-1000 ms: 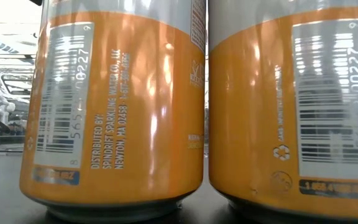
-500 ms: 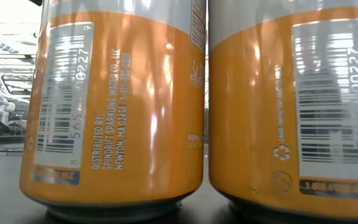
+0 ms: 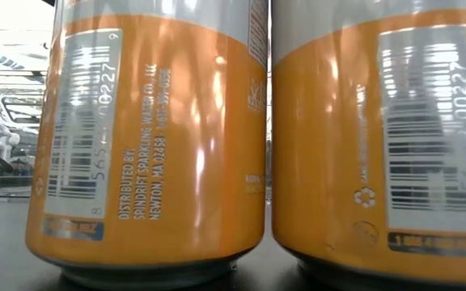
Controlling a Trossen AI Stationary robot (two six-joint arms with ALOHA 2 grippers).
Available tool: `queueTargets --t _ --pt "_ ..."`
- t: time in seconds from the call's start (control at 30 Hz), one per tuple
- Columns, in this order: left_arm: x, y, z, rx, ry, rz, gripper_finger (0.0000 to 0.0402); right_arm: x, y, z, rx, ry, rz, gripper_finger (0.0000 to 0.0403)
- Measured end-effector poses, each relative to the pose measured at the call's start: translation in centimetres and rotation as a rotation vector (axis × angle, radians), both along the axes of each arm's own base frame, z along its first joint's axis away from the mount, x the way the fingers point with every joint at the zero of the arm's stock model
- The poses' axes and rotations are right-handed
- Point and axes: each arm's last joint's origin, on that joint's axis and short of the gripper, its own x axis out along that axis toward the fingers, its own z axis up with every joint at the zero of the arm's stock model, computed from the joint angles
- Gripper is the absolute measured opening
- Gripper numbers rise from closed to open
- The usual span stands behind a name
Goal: Sort soda cans
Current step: Put the right orange soda can into the middle transparent bin
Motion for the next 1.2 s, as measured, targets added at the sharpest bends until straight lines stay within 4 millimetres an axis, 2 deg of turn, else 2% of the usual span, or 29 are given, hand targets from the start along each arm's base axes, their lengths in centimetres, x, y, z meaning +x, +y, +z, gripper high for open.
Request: queueTargets --t 0.83,1.0,1.2 --pt "-0.1 0.1 0.0 0.008 0.003 0.014 0.0386 0.5 0.0 -1.4 -0.068 -0.009 0.011 0.0394" --pt "-0.1 0.1 0.0 0.007 0.003 0.014 0.0386 1.0 0.1 -2.6 -0.078 0.009 0.010 0.0368" --pt "-0.1 0.1 0.0 0.009 0.004 0.014 0.0386 1.2 0.2 -3.6 -0.072 0.041 0.019 0.0305"
